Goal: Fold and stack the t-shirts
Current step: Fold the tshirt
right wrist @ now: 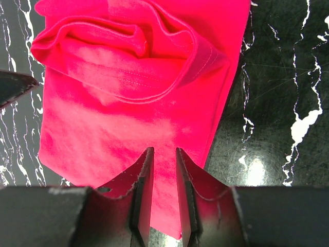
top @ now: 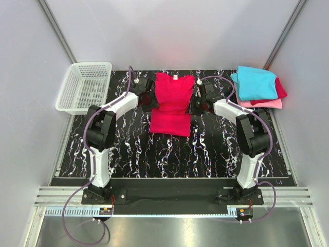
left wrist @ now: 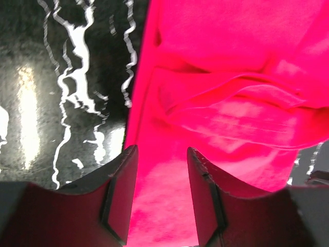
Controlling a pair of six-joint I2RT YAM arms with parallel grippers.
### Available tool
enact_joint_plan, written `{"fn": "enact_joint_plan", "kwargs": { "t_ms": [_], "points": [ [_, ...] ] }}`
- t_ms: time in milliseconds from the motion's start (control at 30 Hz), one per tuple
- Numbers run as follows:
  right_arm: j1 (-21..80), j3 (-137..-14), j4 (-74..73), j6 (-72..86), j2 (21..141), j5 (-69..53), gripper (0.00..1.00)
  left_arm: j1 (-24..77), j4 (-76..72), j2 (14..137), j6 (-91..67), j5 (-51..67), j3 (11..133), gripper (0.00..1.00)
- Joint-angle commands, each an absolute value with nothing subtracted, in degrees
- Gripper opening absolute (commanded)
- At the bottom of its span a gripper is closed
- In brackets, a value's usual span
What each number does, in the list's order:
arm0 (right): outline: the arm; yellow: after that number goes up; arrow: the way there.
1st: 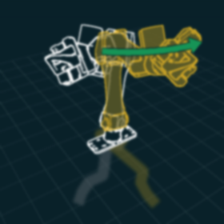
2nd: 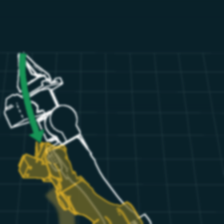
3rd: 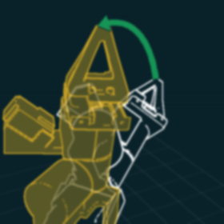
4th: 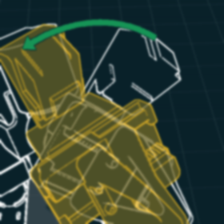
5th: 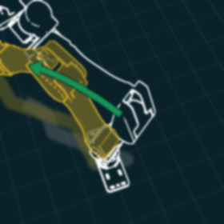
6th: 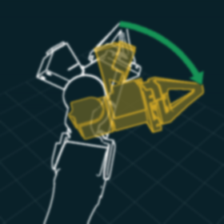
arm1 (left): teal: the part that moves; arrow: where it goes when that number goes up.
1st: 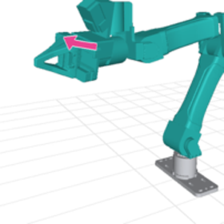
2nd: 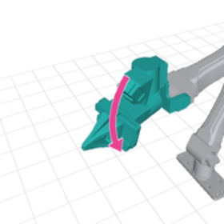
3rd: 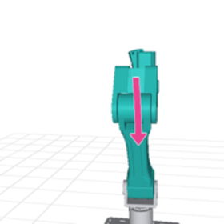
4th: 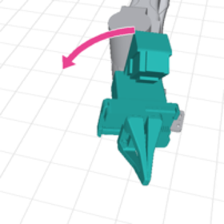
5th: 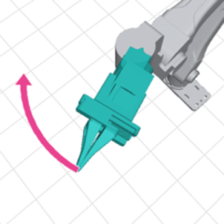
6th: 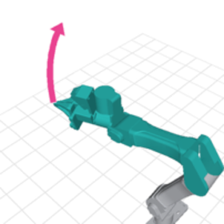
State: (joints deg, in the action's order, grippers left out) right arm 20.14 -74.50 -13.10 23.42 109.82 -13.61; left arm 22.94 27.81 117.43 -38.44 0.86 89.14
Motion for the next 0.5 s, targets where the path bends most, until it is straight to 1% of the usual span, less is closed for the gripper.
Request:
{"fn": "enact_joint_plan", "kwargs": {
  "t_ms": [0,300,467],
  "points": [
    [20.7,-74.9,-11.6,23.8,109.2,-13.6,0.30,23.6,27.4,117.8,-37.7,0.4,93.0,0.48],
    [20.7,-75.0,-11.7,23.8,109.2,-13.5,0.29,24.3,27.4,121.3,-38.1,0.2,95.9,0.49],
    [20.7,-75.1,-11.8,23.7,109.0,-13.3,0.29,24.7,27.4,122.0,-38.5,-2.7,96.1,0.47]
  ]
}}
